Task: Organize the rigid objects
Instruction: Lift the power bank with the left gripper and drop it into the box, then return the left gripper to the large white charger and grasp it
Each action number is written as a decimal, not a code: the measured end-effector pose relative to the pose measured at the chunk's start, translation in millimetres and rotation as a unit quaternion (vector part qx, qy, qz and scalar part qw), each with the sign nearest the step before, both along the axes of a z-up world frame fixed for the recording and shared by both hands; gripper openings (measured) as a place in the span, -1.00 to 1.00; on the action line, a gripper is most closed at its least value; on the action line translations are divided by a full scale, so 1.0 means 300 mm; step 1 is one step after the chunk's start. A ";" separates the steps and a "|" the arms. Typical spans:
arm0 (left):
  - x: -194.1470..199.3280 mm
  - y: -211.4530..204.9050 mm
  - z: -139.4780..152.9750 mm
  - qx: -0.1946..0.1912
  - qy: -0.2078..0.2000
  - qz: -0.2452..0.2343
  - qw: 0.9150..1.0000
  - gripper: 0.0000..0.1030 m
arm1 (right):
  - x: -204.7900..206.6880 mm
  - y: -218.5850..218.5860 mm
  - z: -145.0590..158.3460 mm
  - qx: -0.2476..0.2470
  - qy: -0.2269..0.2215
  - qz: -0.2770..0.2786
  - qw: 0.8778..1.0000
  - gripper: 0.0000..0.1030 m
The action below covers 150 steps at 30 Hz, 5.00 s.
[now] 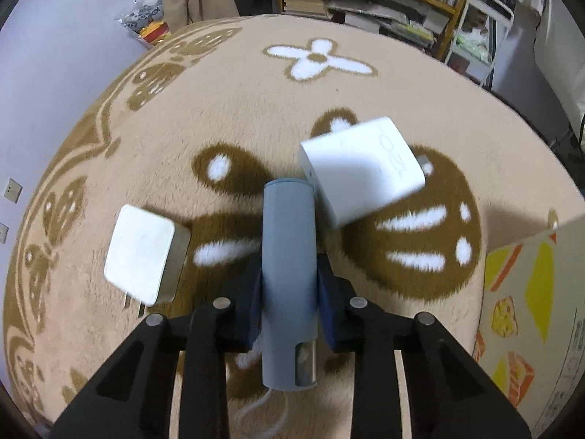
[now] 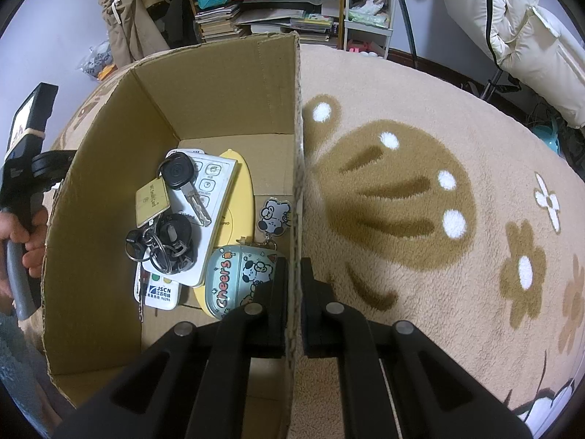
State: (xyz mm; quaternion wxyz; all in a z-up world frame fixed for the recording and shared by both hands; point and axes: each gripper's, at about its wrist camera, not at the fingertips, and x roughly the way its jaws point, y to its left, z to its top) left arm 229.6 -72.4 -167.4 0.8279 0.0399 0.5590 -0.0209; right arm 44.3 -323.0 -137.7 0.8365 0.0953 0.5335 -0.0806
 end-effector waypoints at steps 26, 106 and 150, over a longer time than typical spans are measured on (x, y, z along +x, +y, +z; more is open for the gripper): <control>-0.233 -0.148 0.450 0.003 -0.137 -0.083 0.987 -0.50 | 0.000 0.000 0.000 -0.001 0.000 0.001 1.000 -0.87; -0.213 -0.284 0.421 -0.008 -0.144 -0.152 0.978 0.99 | 0.004 0.011 -0.006 -0.002 0.002 0.003 1.000 -0.86; 0.151 -0.148 -0.010 -0.022 -0.032 -0.033 0.999 0.34 | -0.022 0.013 -0.006 -0.005 0.004 0.011 1.000 -0.86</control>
